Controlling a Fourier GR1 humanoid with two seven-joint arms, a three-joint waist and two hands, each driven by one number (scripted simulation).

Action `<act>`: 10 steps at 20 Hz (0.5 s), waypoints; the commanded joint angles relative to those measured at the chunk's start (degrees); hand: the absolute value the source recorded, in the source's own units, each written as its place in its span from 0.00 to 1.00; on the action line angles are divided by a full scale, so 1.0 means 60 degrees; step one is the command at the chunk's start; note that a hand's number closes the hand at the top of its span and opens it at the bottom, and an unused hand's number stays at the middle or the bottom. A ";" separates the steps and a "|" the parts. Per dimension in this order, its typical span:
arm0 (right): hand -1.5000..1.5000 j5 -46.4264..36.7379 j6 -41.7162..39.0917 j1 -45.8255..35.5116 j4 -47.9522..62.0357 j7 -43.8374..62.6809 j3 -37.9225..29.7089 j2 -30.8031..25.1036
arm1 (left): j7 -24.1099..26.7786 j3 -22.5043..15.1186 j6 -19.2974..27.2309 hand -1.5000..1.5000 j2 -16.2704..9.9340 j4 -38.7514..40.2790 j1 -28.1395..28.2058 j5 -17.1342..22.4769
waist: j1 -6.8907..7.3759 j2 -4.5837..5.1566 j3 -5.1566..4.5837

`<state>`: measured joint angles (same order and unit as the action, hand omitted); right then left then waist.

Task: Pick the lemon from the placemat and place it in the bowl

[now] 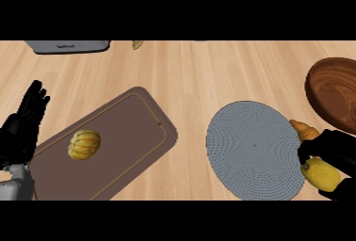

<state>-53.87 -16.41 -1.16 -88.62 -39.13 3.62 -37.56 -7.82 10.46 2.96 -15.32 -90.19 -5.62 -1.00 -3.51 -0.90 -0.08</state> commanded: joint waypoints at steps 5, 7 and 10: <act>1.00 0.3622 -0.0315 0.0962 -0.2021 -0.0608 -0.4059 -0.0525 | 0.0041 -0.0092 -0.0038 0.50 0.0187 -0.0158 0.0294 0.0046 | -0.0072 -0.0013 -0.0001; 1.00 0.4745 -0.0941 0.0738 -0.2385 -0.0236 -0.4852 -0.0377 | 0.0144 -0.0008 0.0189 0.50 0.0054 0.0150 -0.0077 -0.0241 | -0.0114 0.0014 -0.0010; 1.00 0.6333 -0.2405 0.1137 -0.2656 0.0308 -0.6155 -0.0860 | 0.0309 -0.0107 0.0120 0.50 0.0194 0.0244 -0.0035 -0.0207 | 0.0038 0.0039 -0.0012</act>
<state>-26.86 -22.84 4.34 -101.17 -39.64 -24.21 -41.47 -6.92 10.37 3.33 -14.59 -89.53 -5.55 -1.38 -3.58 -0.76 -0.12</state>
